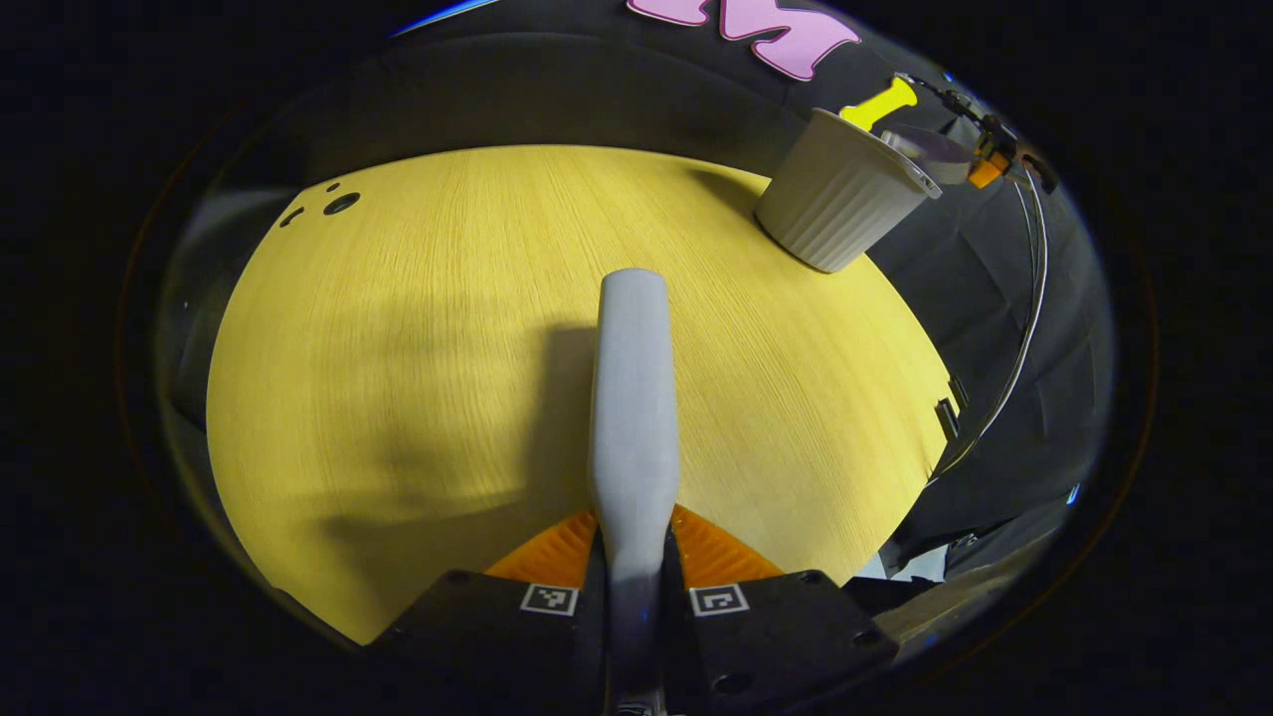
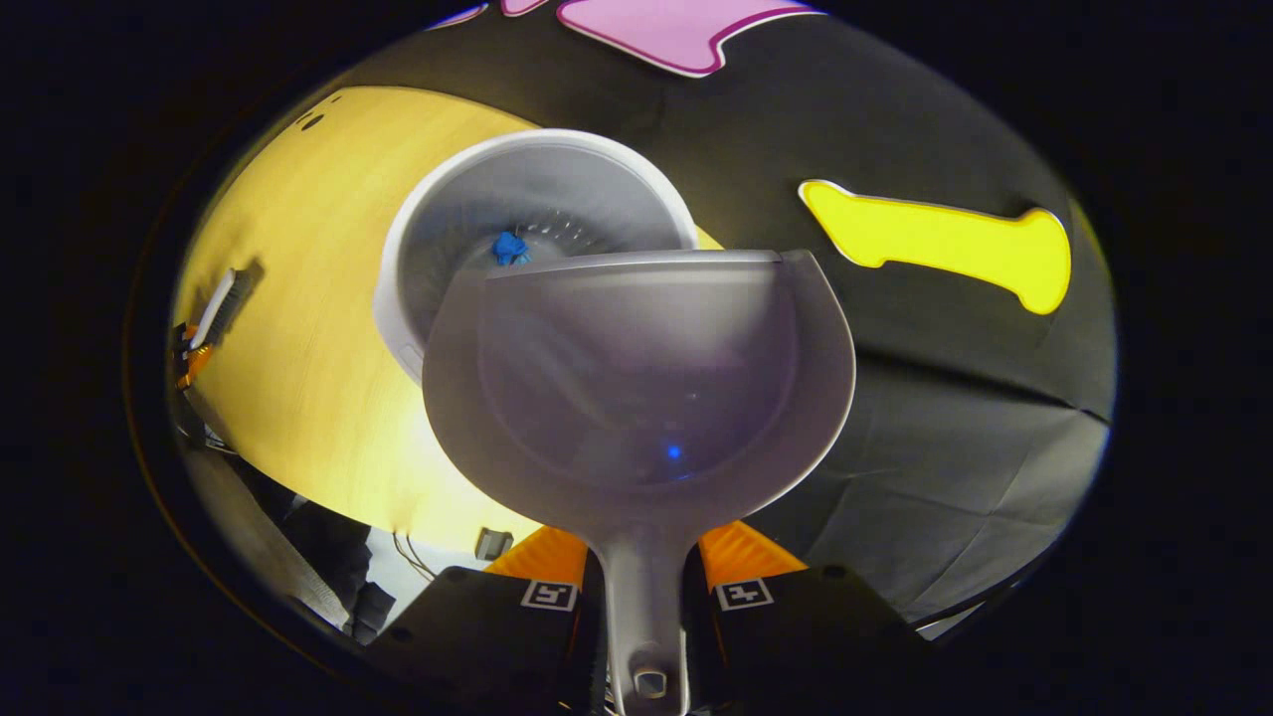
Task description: Pick up the small broom and dustpan from the desktop, sweep the trash into the dustpan with the broom, and then empty the trash into the garbage bin.
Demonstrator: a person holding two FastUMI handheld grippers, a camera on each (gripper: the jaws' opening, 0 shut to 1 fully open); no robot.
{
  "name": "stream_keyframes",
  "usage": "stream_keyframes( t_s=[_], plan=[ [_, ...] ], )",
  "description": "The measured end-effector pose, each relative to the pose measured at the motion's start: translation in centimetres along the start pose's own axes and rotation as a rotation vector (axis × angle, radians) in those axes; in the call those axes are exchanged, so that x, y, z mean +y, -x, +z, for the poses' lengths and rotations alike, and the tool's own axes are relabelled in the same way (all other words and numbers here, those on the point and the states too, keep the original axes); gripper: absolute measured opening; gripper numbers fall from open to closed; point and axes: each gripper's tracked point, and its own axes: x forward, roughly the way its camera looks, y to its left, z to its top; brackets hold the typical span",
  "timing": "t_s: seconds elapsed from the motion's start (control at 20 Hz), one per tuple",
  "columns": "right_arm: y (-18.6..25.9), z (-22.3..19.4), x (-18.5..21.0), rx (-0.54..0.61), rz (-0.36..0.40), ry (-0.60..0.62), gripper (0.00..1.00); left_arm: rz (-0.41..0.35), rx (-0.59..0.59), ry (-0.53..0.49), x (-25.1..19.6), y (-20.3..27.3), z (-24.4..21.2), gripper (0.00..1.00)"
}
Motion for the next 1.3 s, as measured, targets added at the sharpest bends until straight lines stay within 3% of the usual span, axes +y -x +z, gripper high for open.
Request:
stream_keyframes(
  t_s=[0.25, 0.6, 1.3],
  plan=[
    [2.0, -0.1, 0.6, -0.165, 0.016, -0.095, 0.35, 0.005, -0.007, -0.027, -0.5, 0.0, 0.1, 0.27],
    [5.8, -1.1, 5.3, -0.346, 0.154, -0.198, 0.35, 0.014, -0.027, -0.039, -1.0, 0.9, 0.4, 0.27],
    [3.1, -5.3, 24.1, -0.340, 0.432, -0.250, 0.35, 0.095, -0.036, 0.018, 1.4, 0.3, 0.7, 0.27]
  ],
)
